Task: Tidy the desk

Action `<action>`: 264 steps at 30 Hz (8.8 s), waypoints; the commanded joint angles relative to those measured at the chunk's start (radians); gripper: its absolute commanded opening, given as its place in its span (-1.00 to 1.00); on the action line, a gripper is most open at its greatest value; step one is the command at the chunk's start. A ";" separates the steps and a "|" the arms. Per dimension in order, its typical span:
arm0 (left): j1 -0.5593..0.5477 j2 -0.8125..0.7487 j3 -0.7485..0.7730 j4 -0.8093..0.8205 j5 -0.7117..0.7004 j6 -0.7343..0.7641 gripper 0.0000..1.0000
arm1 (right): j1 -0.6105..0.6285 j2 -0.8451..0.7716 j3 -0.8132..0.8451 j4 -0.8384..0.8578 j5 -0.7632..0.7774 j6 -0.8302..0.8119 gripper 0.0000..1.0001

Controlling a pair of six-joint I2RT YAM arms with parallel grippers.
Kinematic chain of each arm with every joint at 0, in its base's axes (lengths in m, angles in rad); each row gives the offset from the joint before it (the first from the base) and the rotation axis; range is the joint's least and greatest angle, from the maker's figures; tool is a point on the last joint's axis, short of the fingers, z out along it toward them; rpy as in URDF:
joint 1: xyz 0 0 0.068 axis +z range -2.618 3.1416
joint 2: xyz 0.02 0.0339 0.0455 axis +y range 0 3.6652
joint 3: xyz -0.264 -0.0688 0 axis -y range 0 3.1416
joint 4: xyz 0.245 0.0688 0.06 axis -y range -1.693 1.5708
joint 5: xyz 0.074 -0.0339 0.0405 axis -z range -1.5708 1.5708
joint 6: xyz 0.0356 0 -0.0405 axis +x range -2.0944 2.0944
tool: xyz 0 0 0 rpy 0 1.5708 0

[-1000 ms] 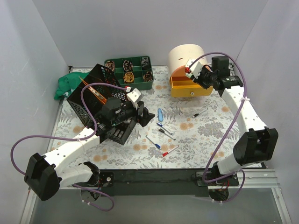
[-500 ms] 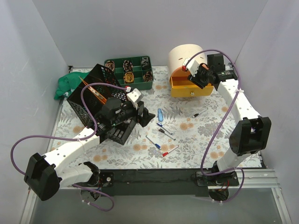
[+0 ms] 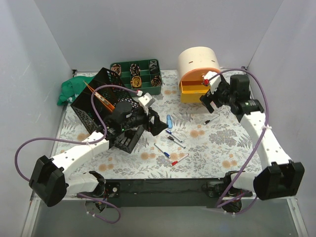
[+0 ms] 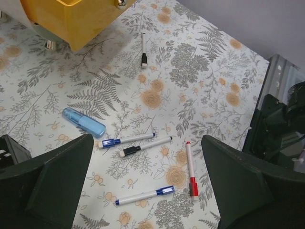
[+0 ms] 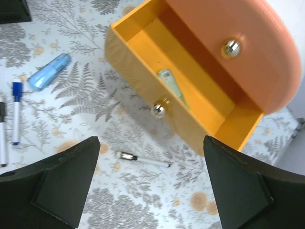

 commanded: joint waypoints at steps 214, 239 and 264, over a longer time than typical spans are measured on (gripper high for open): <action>-0.182 -0.075 0.039 -0.073 -0.501 0.173 0.96 | -0.104 0.401 -0.233 0.764 -0.042 0.675 0.20; -0.182 -0.025 0.037 -0.082 -0.558 0.198 0.97 | -0.099 0.617 -0.305 1.301 0.056 1.344 0.19; -0.182 0.005 0.039 -0.087 -0.567 0.204 0.97 | -0.102 0.709 -0.248 1.350 0.074 1.424 -0.34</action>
